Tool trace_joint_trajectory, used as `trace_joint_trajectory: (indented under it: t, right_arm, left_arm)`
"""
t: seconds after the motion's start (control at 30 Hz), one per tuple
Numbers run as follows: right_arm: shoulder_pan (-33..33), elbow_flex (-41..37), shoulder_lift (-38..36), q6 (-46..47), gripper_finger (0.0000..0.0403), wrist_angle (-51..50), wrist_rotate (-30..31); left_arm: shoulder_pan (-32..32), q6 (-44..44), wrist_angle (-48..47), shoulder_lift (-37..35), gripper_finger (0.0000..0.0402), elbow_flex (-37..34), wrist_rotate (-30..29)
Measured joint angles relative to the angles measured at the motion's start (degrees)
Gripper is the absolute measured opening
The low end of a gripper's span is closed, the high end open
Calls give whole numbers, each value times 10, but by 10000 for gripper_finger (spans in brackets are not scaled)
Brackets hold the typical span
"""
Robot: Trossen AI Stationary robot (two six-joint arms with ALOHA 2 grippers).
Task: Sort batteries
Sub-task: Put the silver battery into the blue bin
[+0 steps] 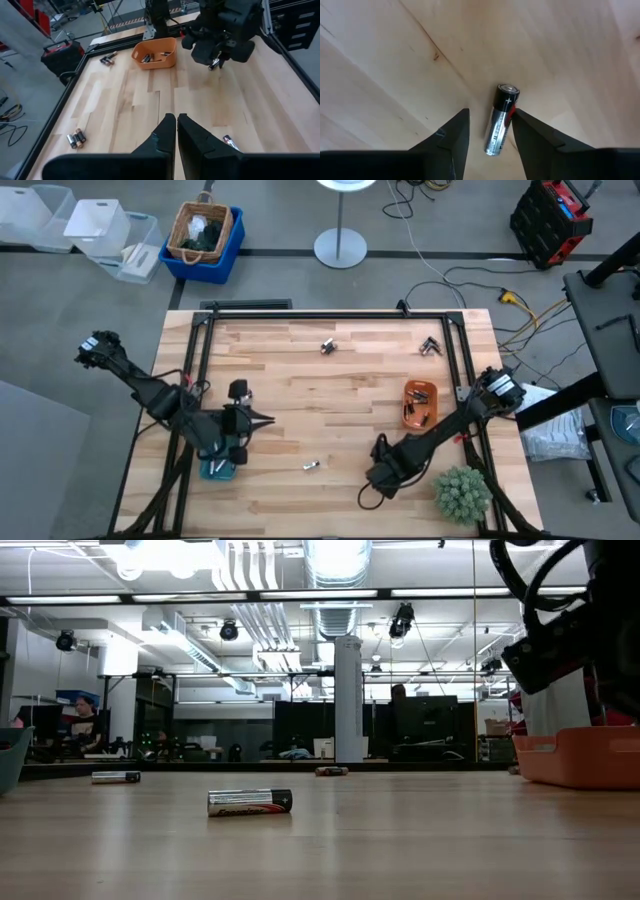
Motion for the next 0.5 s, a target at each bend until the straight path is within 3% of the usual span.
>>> trace_joint_trajectory:
  t: [0.2, 0.5]
  right_arm:
    - [2, -20, -3, 0, 113, 24, 2]
    - [2, -29, -3, -22, 35, 27, 14]
  left_arm:
    - [-2, -1, 0, 0, 0, 0, 0]
    - [-1, 2, 0, 2, 0, 0, 0]
